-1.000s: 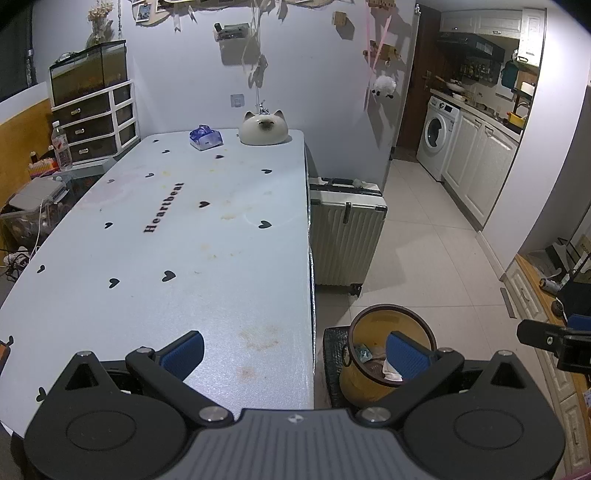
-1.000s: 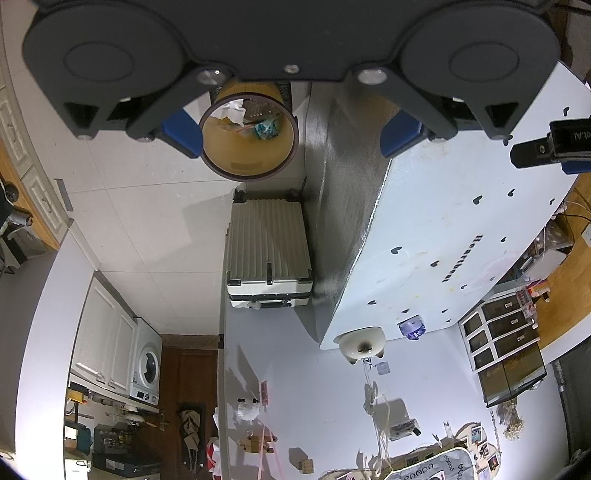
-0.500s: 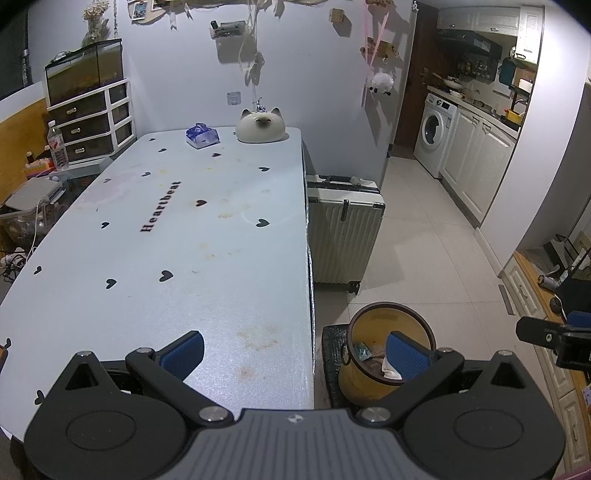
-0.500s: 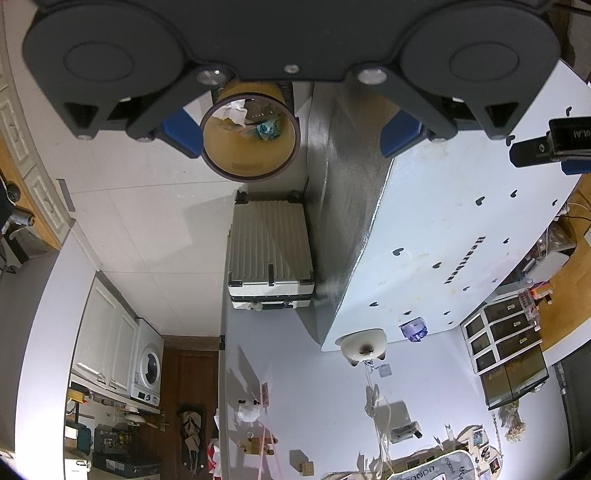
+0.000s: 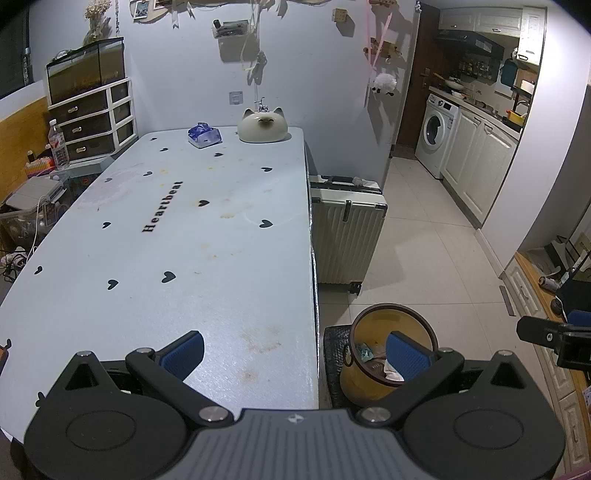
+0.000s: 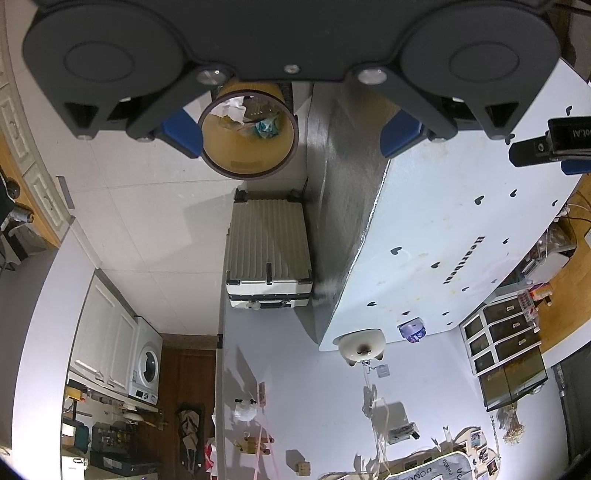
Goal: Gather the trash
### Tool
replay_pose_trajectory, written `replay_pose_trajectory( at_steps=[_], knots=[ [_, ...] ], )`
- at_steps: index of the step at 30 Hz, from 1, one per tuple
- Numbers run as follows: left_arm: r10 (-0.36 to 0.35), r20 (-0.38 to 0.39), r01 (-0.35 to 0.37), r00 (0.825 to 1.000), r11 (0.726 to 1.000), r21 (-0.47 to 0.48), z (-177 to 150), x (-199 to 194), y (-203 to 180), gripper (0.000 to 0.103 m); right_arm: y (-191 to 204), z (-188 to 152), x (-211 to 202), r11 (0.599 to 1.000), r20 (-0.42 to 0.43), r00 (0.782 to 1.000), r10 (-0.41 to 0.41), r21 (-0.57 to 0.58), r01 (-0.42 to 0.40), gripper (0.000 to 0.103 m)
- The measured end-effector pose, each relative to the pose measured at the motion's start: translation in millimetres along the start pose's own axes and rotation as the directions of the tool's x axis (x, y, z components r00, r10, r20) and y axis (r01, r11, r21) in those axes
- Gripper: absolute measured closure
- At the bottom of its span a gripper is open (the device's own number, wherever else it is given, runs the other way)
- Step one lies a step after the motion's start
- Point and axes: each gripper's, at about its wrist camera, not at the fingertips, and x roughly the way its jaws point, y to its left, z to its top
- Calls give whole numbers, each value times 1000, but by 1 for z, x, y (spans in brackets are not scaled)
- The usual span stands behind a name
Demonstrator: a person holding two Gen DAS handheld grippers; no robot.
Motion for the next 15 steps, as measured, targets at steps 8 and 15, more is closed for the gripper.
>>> replay_pose_trajectory(
  at_steps=[8,15],
  knots=[
    [0,0,0,1000,1000,0,0,0,0,0,0,1,0,1000,0,1000,0,-2,0,0],
    [-3,-6,3,1000,1000,-2,1,3,2,0,1,1,0,1000,-1,1000,1,-2,-1,0]
  ],
)
